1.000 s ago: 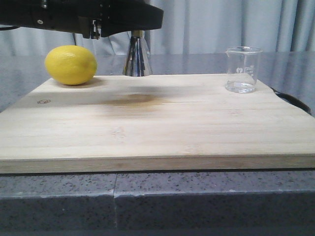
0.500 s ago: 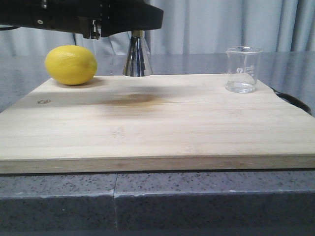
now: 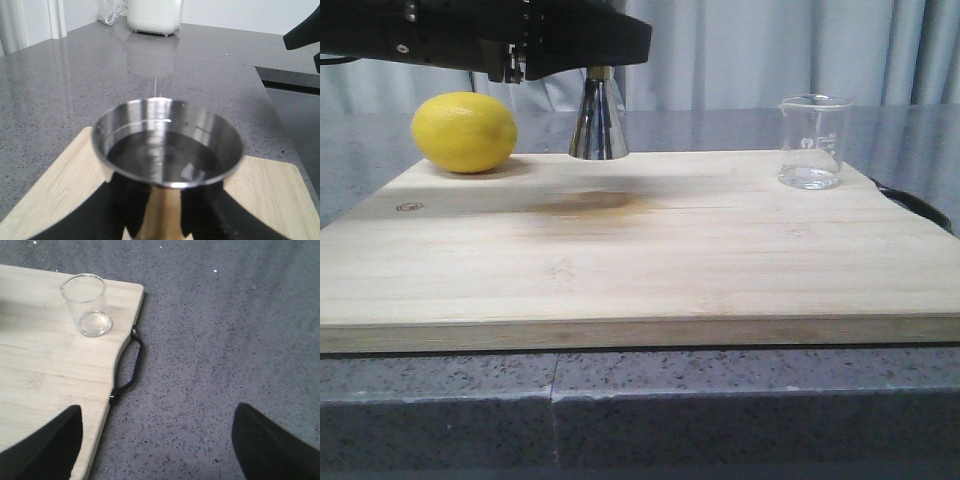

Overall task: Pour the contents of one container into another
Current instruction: 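Lower the filled jigger onto the board with the left gripper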

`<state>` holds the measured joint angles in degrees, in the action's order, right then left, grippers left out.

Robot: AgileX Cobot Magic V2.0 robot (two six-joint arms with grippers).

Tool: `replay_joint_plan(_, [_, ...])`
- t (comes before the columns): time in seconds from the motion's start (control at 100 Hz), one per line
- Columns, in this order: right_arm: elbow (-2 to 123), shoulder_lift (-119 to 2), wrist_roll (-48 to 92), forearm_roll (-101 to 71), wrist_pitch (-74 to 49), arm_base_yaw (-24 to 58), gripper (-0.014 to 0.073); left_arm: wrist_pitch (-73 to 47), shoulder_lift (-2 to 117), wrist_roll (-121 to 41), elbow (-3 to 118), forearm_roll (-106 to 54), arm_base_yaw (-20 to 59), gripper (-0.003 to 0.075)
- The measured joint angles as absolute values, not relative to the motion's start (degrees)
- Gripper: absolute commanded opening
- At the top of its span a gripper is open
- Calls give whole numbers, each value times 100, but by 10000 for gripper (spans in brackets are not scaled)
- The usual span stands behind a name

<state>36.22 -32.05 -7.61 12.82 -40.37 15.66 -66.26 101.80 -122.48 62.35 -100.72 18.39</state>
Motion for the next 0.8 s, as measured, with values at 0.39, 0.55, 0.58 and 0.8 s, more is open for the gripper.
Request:
replay_joint_plan(0.39, [3622, -3205, -761, 1364, -4025, 1566, 533, -6615, 10547, -12347, 6225, -10072, 1876, 242])
replay_joint_plan(0.55, [3622, -3205, -761, 1378, -4023, 1566, 533, -6604, 10547, -12347, 6225, -10072, 1970, 242])
replay_joint_plan(0.58, [3622, -3205, -761, 1393, -4023, 1566, 533, -6604, 10547, -12347, 6225, -10072, 1980, 242])
replay_joint_plan(0.8, [3622, -3205, -761, 1417, -4023, 1566, 533, -6614, 10547, -12400, 6225, -10050, 2000, 242])
